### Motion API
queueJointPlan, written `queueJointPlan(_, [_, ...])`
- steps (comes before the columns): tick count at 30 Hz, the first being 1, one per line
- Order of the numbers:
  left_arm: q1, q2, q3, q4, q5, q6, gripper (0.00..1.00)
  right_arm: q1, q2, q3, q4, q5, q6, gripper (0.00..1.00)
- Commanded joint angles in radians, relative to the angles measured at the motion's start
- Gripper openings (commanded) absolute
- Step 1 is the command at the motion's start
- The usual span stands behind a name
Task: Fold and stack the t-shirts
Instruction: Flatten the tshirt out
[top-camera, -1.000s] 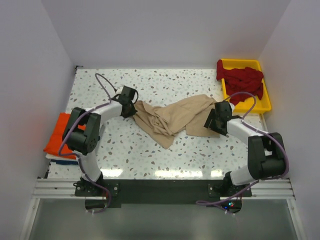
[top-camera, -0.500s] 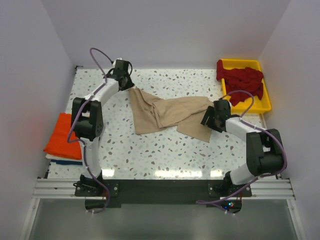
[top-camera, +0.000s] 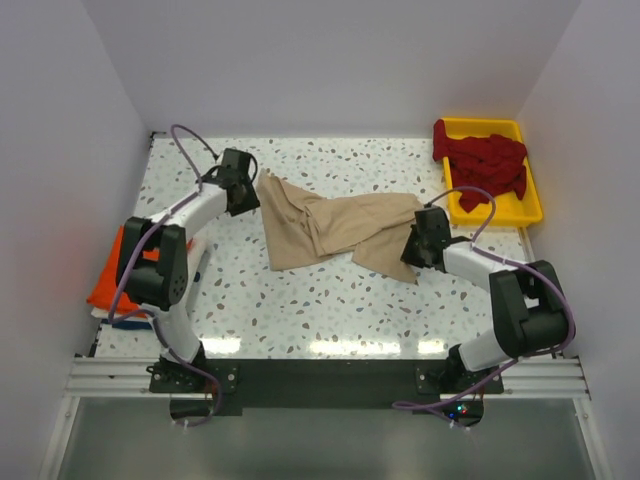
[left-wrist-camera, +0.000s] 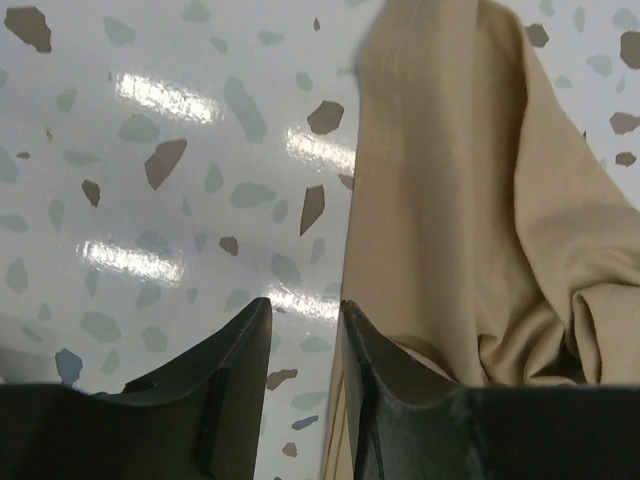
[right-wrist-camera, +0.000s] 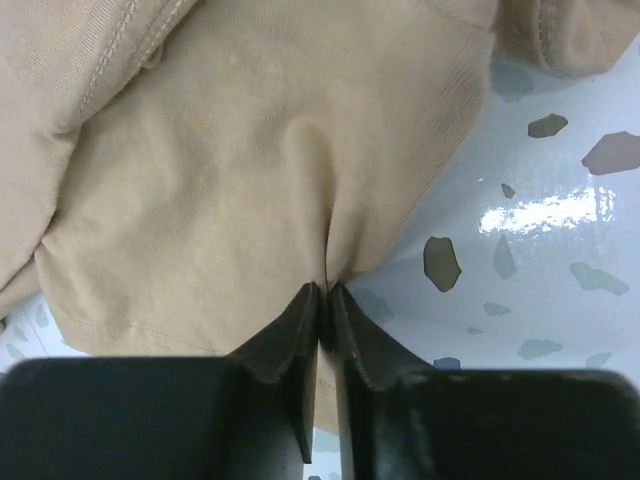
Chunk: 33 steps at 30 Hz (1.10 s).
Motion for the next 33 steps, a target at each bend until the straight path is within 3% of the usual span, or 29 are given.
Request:
queueJointPlan(1, [-0.048,-0.053,-0.068,0.045,-0.018,-0.026,0.38,0.001,-0.04,0.002,-0.07,0.014,-0.024,0.11])
queueJointPlan(3, [-0.065,-0.042,-0.084,0.054,-0.004,-0.014,0.35,0.001,-0.087,0.019,-0.114,0.032,-0.036,0.05])
queueJointPlan(9, [-0.115,-0.02,-0.107,0.105,0.06,0.023,0.31,0.002,-0.176,0.07,-0.193,0.049,-0.078,0.04])
queueJointPlan(19, [-0.129,0.061,-0.077,0.096,0.06,0.034,0.28,0.002,-0.19,0.087,-0.208,0.029,-0.076,0.04])
queueJointPlan(31, [-0.141,0.072,-0.088,0.091,0.034,0.037,0.34,0.001,-0.192,0.085,-0.205,0.02,-0.068,0.04])
queueJointPlan(33, [-0.143,0.064,-0.095,0.09,0.031,0.036,0.31,0.002,-0.192,0.085,-0.204,0.021,-0.068,0.04])
